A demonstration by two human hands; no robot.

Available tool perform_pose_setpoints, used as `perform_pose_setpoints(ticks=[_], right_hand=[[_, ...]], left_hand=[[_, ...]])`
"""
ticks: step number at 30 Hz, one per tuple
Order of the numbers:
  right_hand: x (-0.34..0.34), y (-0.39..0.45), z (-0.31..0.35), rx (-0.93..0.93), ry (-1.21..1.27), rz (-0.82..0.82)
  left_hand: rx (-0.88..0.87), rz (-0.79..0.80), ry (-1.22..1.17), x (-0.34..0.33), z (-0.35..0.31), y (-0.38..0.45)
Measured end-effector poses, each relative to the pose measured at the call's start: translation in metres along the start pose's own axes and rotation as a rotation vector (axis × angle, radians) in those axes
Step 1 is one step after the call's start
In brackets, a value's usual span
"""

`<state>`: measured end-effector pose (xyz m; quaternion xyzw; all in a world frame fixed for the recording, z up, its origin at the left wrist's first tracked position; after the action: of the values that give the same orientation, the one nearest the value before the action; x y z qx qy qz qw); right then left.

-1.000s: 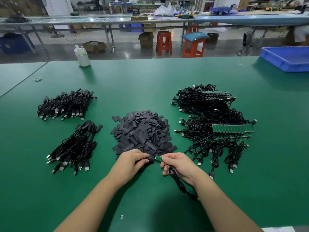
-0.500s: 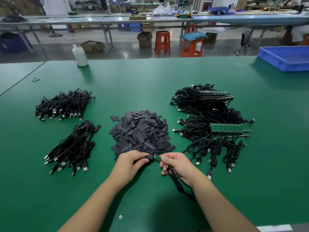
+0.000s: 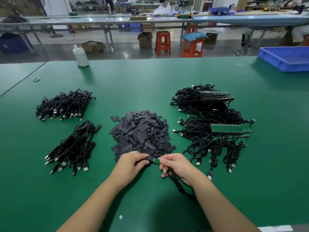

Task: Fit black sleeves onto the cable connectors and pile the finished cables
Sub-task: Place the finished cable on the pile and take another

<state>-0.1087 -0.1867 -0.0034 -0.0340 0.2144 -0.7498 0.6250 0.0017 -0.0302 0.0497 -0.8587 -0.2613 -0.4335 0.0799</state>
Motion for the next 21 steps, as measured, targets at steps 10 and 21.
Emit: perform_pose_setpoints(ticks=[10,21], right_hand=[[-0.002,-0.001,0.001,-0.009,-0.001,0.004],[-0.001,0.001,-0.002,-0.003,0.025,0.037]], left_hand=[[-0.074,0.143,0.099,0.001,-0.007,0.008],[-0.093,0.112,0.157,-0.01,-0.01,0.006]])
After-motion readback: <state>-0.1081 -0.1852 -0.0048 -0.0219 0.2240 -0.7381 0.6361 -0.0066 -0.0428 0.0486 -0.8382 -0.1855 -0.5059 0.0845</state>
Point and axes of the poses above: each hand's wrist, its own y-axis towards the middle knuckle, its own x-axis out of the back of the hand, z = x × y, the point moved 5 cm from there along y, towards the middle knuckle, and after that the axes turned 7 degrees about z, right-handed, at the moved point
